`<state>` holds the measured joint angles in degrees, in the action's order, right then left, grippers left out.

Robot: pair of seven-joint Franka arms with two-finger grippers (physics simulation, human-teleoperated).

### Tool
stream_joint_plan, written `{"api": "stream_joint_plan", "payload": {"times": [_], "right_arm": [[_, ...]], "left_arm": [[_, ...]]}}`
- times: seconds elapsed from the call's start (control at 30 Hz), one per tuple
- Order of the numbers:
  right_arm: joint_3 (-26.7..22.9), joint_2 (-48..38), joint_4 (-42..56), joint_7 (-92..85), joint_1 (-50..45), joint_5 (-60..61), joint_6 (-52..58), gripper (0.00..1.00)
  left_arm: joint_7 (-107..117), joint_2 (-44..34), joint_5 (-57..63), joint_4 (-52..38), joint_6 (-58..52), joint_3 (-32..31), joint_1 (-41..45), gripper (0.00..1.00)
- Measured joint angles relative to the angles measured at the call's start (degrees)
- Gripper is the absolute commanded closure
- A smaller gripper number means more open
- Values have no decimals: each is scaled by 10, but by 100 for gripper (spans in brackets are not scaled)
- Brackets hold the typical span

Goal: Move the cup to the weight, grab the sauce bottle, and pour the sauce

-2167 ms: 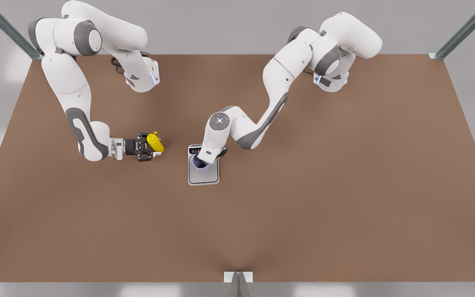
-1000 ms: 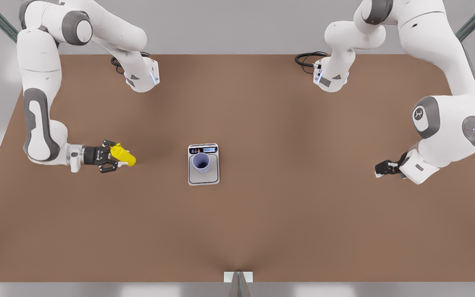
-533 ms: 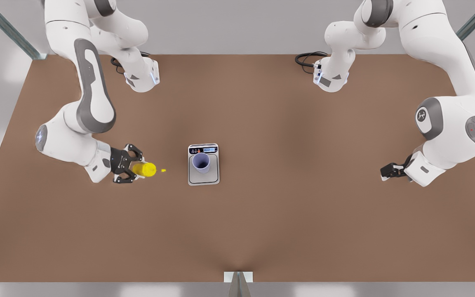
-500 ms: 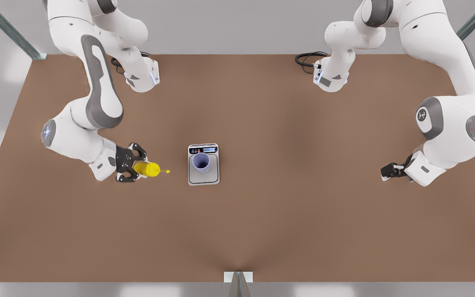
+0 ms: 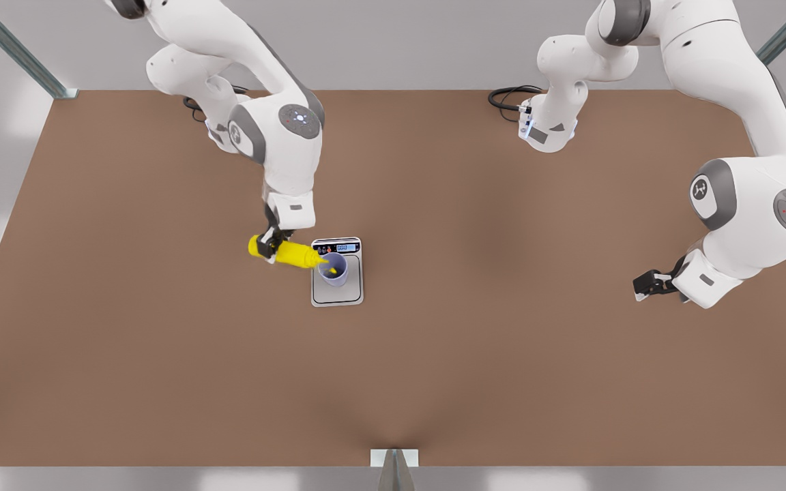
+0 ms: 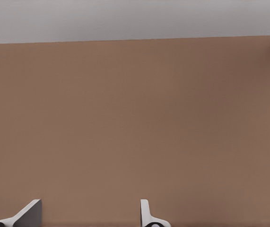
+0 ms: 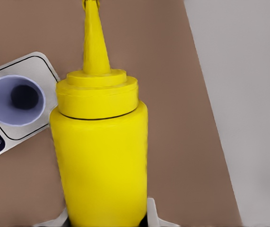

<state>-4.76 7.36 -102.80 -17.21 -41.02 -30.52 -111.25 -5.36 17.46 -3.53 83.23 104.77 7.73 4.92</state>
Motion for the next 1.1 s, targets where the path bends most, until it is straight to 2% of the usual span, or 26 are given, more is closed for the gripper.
{"api": "stream_joint_plan", "payload": {"times": [0.3, 0.57, 0.77, 1.1], "right_arm": [[1, 42, -12, 84, -54, -176, 104, 39], [2, 84, -25, 114, -97, -241, 153, 39], [2, 127, -28, 201, -127, -314, 220, 39], [2, 168, -64, 282, -158, -333, 239, 38]], "left_arm": [[0, 3, 0, -8, 0, -1, 0, 0], [-1, 2, 1, -9, 0, 0, 0, 0], [-1, 2, 1, -9, 0, 0, 1, 0], [-1, 2, 1, -13, 0, 0, 0, 0]]}}
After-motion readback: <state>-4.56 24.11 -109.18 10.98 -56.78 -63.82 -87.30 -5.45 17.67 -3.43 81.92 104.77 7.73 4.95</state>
